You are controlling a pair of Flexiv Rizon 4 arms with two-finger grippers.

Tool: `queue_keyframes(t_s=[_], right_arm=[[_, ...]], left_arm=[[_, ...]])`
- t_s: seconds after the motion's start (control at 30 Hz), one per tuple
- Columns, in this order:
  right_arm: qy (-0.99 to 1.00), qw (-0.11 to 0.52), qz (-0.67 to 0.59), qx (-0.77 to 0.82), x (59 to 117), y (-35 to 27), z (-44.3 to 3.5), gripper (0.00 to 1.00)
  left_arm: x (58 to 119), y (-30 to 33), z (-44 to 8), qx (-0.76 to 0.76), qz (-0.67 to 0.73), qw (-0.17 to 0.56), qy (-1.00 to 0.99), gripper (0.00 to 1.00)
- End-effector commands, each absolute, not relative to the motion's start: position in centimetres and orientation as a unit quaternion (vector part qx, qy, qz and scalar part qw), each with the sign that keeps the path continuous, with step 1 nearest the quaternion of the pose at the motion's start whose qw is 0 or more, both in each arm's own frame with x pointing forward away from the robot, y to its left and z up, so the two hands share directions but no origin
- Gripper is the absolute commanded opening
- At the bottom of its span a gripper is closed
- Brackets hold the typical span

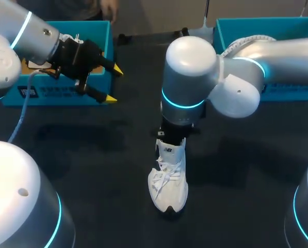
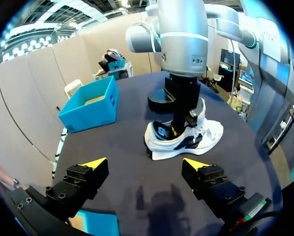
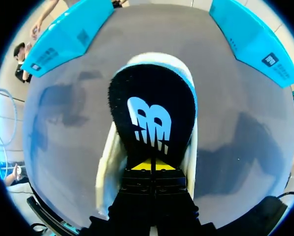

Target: Take the shoe out of the shoebox, open the shoe tongue, remove and reinsert the insole, then place the shoe into the shoebox

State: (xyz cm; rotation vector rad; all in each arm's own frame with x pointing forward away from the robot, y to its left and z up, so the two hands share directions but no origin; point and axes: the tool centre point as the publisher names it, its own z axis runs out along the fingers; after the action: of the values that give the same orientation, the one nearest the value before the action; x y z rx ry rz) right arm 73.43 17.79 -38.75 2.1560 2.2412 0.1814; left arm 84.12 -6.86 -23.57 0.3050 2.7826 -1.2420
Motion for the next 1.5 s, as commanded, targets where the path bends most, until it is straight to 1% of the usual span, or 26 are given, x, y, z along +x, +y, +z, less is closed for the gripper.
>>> queue_keyframes(t_s=[0.03, 0.13, 0.37, 0.53, 0.73, 0.9, 1.03, 1.17, 1.3, 1.5], right_arm=[[0.718, 0.009, 0.058, 0.694, 73.6, 17.7, -40.0, 0.00], [0.717, 0.017, 0.064, 0.694, 73.6, 17.6, -38.6, 0.00], [0.721, 0.067, 0.074, 0.686, 74.6, 17.9, -35.5, 0.00], [0.715, 0.099, 0.090, 0.686, 76.1, 18.0, -35.6, 0.00], [0.707, 0.144, 0.089, 0.687, 77.0, 18.7, -37.6, 0.00], [0.681, 0.153, 0.087, 0.711, 76.8, 18.6, -40.0, 0.00], [0.679, 0.134, 0.077, 0.718, 76.8, 18.6, -42.0, 0.00], [0.681, 0.120, 0.071, 0.719, 76.7, 18.8, -42.8, 0.00], [0.683, 0.124, 0.069, 0.717, 76.1, 18.8, -41.5, 0.00], [0.677, 0.158, 0.091, 0.713, 75.4, 18.6, -38.2, 0.00]], left_arm=[[84.0, -6.8, -23.5, 0.100, -0.404, 0.040, 0.909, 1.00], [84.0, -6.8, -23.5, 0.100, -0.404, 0.040, 0.909, 1.00], [84.0, -6.8, -23.5, 0.100, -0.404, 0.040, 0.909, 1.00], [84.0, -6.8, -23.5, 0.100, -0.404, 0.040, 0.909, 1.00], [84.0, -6.8, -23.5, 0.100, -0.404, 0.040, 0.909, 1.00], [84.0, -6.8, -23.5, 0.100, -0.404, 0.040, 0.909, 1.00], [84.0, -6.8, -23.5, 0.100, -0.404, 0.040, 0.909, 1.00], [84.0, -6.8, -23.5, 0.100, -0.404, 0.040, 0.909, 1.00], [84.0, -6.8, -23.5, 0.100, -0.404, 0.040, 0.909, 1.00], [84.0, -6.8, -23.5, 0.100, -0.404, 0.040, 0.909, 1.00]])
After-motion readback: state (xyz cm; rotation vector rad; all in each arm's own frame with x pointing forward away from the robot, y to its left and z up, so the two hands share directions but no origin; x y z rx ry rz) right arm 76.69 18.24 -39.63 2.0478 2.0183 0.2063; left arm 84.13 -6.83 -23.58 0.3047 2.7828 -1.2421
